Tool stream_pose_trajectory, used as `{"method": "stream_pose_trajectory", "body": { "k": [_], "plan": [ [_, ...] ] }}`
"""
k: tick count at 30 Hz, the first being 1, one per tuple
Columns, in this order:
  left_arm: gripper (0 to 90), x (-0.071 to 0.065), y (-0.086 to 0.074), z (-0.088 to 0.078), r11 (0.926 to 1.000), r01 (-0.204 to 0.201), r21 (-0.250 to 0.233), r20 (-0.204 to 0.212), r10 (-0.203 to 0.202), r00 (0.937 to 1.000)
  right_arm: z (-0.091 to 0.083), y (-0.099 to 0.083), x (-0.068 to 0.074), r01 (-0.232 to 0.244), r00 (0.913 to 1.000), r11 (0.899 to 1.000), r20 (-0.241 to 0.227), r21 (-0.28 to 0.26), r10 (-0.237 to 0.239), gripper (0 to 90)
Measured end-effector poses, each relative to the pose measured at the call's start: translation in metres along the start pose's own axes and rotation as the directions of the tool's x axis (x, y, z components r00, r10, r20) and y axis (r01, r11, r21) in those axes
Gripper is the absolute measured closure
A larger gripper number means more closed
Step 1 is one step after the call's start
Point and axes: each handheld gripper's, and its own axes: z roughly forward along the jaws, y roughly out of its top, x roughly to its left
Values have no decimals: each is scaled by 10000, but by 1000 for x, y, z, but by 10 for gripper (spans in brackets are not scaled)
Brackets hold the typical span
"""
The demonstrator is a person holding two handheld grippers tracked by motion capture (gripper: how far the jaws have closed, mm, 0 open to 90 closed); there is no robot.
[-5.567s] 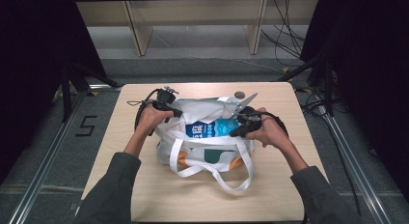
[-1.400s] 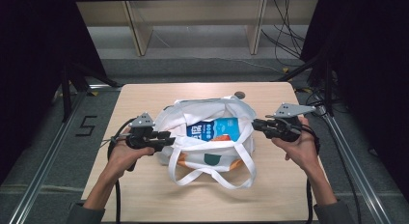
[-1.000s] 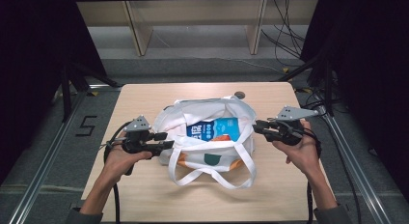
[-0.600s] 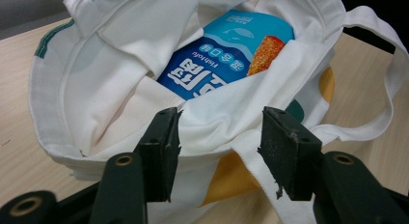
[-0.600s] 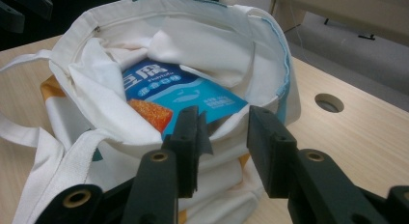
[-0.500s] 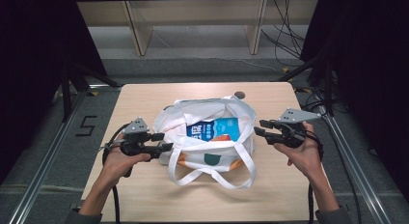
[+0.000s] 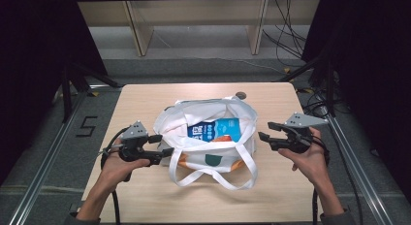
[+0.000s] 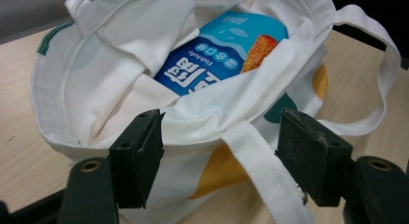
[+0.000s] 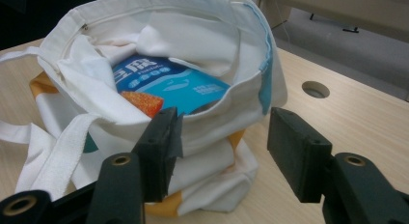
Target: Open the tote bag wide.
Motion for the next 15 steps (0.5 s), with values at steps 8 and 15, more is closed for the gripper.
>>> {"method": "stream_pose_trajectory", "body": {
  "k": [8, 15],
  "plan": [
    [305, -1, -9, -3, 9998, -60, -187, -236, 55, 9997, -4, -9, -1, -131, 9997, 9998, 207, 143, 128, 396],
    [291, -6, -17, -4, 9997, 150, -195, -341, -156, 9993, -11, -19, 1, -242, 9993, 9996, 293, 118, 238, 374]
  ]
}}
